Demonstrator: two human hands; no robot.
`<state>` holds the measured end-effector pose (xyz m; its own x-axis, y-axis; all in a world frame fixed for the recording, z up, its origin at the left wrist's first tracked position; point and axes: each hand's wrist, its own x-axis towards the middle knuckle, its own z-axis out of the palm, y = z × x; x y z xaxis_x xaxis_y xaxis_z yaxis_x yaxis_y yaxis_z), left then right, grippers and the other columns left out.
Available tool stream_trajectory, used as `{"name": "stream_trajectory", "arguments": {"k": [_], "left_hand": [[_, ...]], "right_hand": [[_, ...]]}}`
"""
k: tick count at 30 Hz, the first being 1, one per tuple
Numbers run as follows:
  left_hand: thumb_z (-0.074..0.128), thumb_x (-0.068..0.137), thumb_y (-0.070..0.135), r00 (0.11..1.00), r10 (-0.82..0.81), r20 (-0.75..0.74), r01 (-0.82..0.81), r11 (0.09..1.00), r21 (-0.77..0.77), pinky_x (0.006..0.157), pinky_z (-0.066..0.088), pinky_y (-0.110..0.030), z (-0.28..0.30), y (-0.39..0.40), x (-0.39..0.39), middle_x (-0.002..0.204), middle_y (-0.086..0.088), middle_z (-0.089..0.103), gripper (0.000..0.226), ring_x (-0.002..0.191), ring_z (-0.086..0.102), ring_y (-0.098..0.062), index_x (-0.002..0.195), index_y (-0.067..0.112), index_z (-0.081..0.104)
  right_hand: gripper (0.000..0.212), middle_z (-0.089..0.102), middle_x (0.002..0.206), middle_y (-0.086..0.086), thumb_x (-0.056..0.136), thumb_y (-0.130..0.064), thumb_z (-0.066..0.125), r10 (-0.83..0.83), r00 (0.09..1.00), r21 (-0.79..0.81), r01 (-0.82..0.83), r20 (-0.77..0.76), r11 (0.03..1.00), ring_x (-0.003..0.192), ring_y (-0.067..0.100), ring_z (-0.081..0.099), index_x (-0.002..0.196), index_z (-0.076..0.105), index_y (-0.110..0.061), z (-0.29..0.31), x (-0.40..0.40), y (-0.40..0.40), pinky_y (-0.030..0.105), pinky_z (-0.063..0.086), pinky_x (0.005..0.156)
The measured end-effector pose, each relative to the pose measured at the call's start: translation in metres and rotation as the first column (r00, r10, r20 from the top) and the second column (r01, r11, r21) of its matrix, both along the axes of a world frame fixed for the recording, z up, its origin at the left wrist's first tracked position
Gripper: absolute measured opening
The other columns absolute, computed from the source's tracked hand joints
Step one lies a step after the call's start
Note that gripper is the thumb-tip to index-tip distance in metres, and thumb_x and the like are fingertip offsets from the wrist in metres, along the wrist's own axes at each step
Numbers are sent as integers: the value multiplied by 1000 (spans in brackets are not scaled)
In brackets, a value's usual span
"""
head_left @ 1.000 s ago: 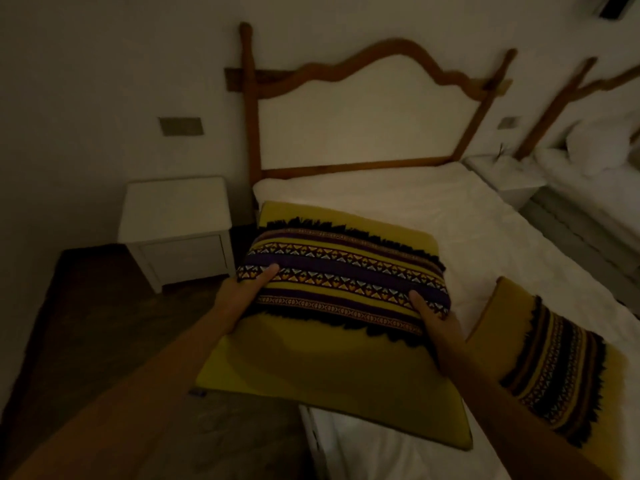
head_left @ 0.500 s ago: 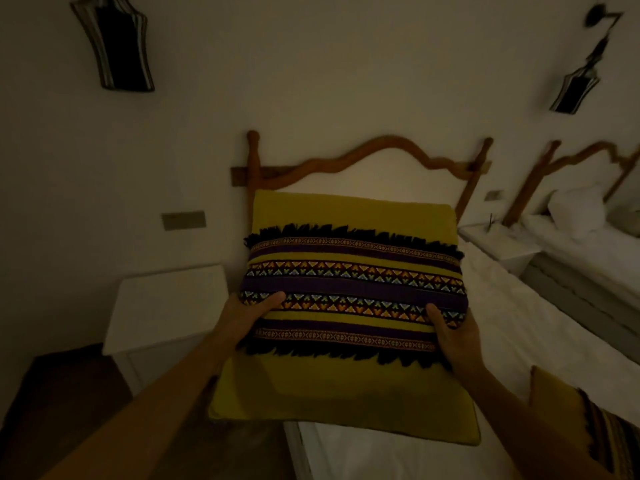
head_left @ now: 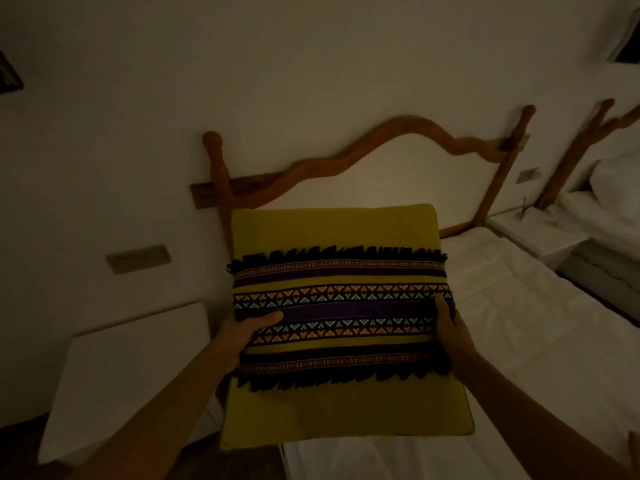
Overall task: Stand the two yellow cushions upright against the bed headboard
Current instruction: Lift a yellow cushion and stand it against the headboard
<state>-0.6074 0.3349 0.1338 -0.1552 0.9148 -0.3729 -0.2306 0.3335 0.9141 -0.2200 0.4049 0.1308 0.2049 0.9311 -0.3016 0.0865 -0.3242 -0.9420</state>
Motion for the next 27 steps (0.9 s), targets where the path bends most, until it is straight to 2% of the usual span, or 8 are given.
{"name": "stream_trajectory", "arguments": {"k": [3,7,12,16,21,22,25,27], "left_hand": [[101,38,41,999,3,36,-2,1000,-20,76,62,-43,-17,43,-7,109,-2,78,90,96,75,-23,121,27,67],[102,34,27,998,33,58,-30,998,-48,75,62,-45,-45,116,-24,110,-5,77,94,98,74,-27,121,22,67],[101,29,20,997,63,46,-58,994,-96,92,55,-54,-94,212,-40,120,-6,73,104,109,68,-32,126,21,64],[100,42,14,986,167,10,-165,980,-109,96,53,-53,-142,268,-40,129,-2,67,102,116,63,-30,134,24,57],[96,51,10,975,213,-62,-213,977,12,107,44,-55,-204,330,-34,143,-5,57,106,131,53,-30,144,23,48],[93,54,9,970,233,-69,-231,972,32,107,44,-55,-215,340,-32,142,-4,58,100,130,53,-29,142,25,50],[90,56,7,946,296,-135,-287,955,79,107,45,-49,-245,363,-22,133,6,61,87,127,55,-19,130,37,56],[89,53,16,925,323,-198,-312,946,89,109,44,-45,-266,377,-18,134,3,60,91,127,54,-19,137,24,54]], "right_hand": [[75,58,126,7,93,-73,47,-16,1000,-6,16,5,1000,97,23,61,153,43,-28,-10,-8,52,36,53,72],[70,53,151,10,100,-70,37,3,1000,-13,-3,21,1000,131,37,56,157,39,-29,-34,-16,137,53,51,102],[79,66,139,9,98,-77,17,5,983,-81,-21,-182,997,128,35,61,146,58,-30,-71,-38,256,59,48,110],[80,67,137,5,97,-77,10,8,994,-104,-19,-105,994,131,32,59,141,61,-33,-103,-56,340,46,51,104],[108,49,159,3,74,-97,20,64,995,34,-67,76,997,146,26,46,158,40,-32,-145,-69,425,51,39,120],[105,52,155,2,74,-99,22,63,993,59,-69,102,996,142,24,49,153,45,-33,-153,-71,440,51,40,119],[64,63,138,0,89,-82,22,57,991,105,-70,125,992,130,22,58,127,58,-45,-183,-75,480,55,46,113],[50,62,137,2,100,-69,22,61,986,128,-81,154,988,130,23,58,126,58,-45,-214,-74,505,57,47,111]]}}
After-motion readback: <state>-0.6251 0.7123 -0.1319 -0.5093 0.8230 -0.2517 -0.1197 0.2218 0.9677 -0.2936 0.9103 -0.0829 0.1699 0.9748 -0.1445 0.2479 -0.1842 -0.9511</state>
